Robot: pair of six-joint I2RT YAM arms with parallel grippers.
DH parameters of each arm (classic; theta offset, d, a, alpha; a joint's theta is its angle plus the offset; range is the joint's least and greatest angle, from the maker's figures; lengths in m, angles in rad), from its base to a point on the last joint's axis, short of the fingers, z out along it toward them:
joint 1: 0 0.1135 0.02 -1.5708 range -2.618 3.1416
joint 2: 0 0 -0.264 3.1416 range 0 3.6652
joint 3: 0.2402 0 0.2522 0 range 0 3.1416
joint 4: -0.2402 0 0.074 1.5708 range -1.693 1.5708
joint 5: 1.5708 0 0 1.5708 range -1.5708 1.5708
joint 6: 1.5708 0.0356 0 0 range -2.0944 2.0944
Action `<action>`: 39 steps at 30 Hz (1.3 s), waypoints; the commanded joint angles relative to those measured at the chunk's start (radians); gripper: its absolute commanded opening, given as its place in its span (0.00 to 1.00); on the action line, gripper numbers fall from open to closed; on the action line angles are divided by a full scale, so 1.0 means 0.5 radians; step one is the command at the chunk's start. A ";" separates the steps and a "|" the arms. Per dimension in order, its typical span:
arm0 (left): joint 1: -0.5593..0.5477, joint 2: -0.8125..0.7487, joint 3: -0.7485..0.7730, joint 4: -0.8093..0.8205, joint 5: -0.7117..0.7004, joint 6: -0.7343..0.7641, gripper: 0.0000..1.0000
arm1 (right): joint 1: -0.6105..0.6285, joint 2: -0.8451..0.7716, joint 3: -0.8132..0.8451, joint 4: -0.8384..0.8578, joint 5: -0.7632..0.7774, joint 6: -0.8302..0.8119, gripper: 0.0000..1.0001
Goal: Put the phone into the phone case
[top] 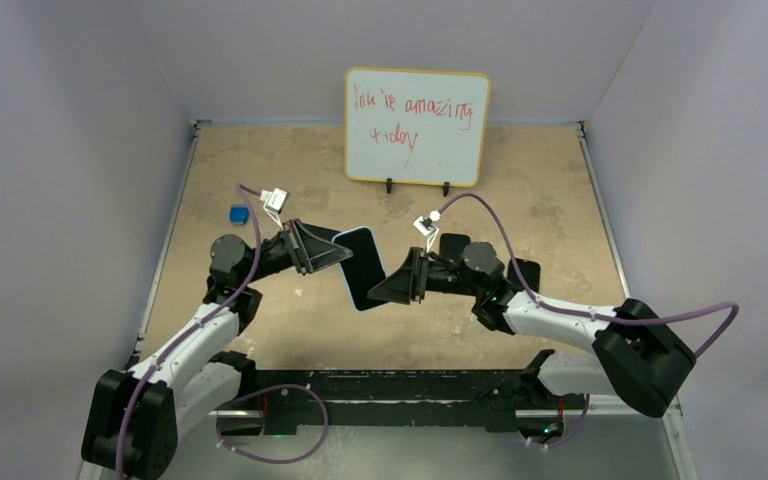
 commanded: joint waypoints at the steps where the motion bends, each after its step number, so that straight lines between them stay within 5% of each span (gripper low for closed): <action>1: 0.000 -0.007 0.088 0.160 -0.063 0.039 0.00 | 0.012 0.021 0.004 0.133 -0.063 0.045 0.56; 4: 0.000 -0.020 0.095 0.078 -0.089 0.129 0.00 | 0.012 0.011 0.003 0.087 -0.061 0.069 0.44; 9: 0.000 -0.096 0.286 -0.672 -0.207 0.681 0.00 | 0.012 -0.050 0.004 -0.096 0.015 0.144 0.02; 13: 0.000 -0.110 0.455 -1.161 -0.236 1.042 0.00 | 0.011 -0.030 0.025 -0.086 0.034 0.184 0.00; 17: 0.000 -0.100 0.499 -1.172 -0.097 1.042 0.00 | 0.012 -0.016 0.023 0.003 0.057 0.178 0.00; 23: 0.000 -0.053 0.502 -1.030 0.236 0.927 0.00 | 0.009 -0.195 0.120 -0.348 0.142 -0.129 0.56; 29: -0.003 -0.063 0.493 -0.925 0.441 0.928 0.00 | 0.000 -0.390 0.313 -0.789 0.314 -0.391 0.95; 39: -0.009 -0.101 0.415 -0.708 0.593 0.788 0.00 | -0.023 -0.350 0.560 -0.980 0.274 -0.651 0.99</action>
